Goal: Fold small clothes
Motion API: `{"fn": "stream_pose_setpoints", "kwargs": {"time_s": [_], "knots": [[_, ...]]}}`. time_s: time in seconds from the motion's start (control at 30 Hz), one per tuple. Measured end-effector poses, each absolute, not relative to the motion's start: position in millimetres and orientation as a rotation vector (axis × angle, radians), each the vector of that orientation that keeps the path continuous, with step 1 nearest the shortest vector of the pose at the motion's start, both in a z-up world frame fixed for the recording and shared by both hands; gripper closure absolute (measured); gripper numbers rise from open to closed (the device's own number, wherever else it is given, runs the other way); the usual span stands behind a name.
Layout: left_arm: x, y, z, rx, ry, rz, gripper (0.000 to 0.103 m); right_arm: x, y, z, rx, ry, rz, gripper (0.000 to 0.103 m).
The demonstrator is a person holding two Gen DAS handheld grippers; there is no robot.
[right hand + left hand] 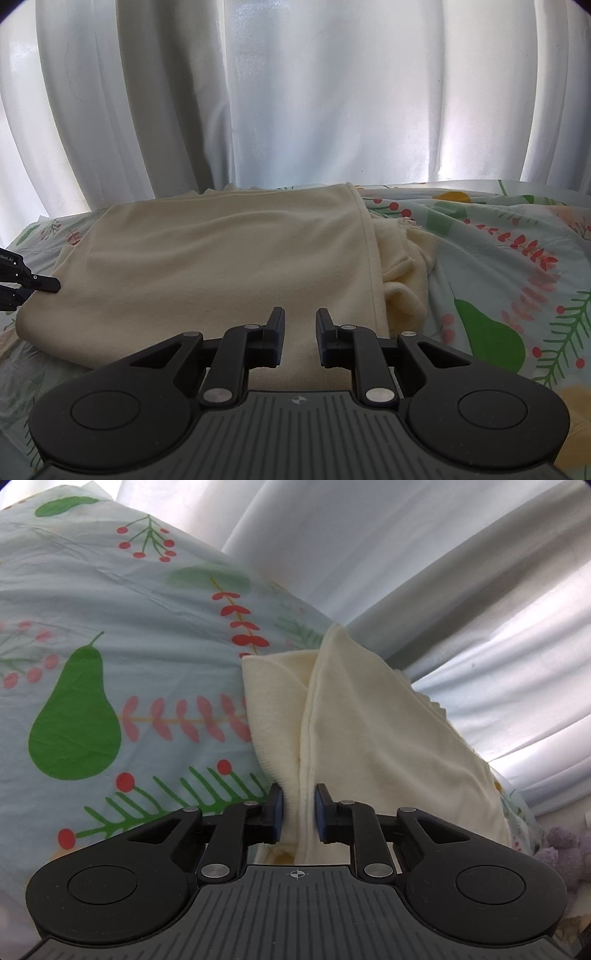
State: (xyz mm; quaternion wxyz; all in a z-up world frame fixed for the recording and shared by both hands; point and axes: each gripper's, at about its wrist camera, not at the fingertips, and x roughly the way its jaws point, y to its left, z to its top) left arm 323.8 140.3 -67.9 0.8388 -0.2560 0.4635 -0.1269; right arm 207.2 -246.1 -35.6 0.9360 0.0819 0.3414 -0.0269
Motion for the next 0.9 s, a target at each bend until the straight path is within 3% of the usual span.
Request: {"fn": "stream_pose_setpoints", "kwargs": {"time_s": [0.2, 0.37, 0.53, 0.6, 0.9], "knots": [[312, 119, -28, -0.532, 0.869, -0.363, 0.087, 207, -251, -34, 0.170, 0.691, -0.096, 0.086], [300, 50, 4, -0.422, 0.794, -0.503, 0.087, 207, -253, -33, 0.176, 0.675, -0.128, 0.086], [301, -23, -30, -0.278, 0.885, -0.512, 0.086, 206, -251, -33, 0.181, 0.678, -0.123, 0.086], [300, -41, -48, -0.249, 0.912, -0.507, 0.081, 206, -252, -34, 0.180, 0.681, -0.121, 0.086], [260, -12, 2, -0.236, 0.764, -0.516, 0.071, 202, -259, -34, 0.202, 0.679, -0.128, 0.086]]}}
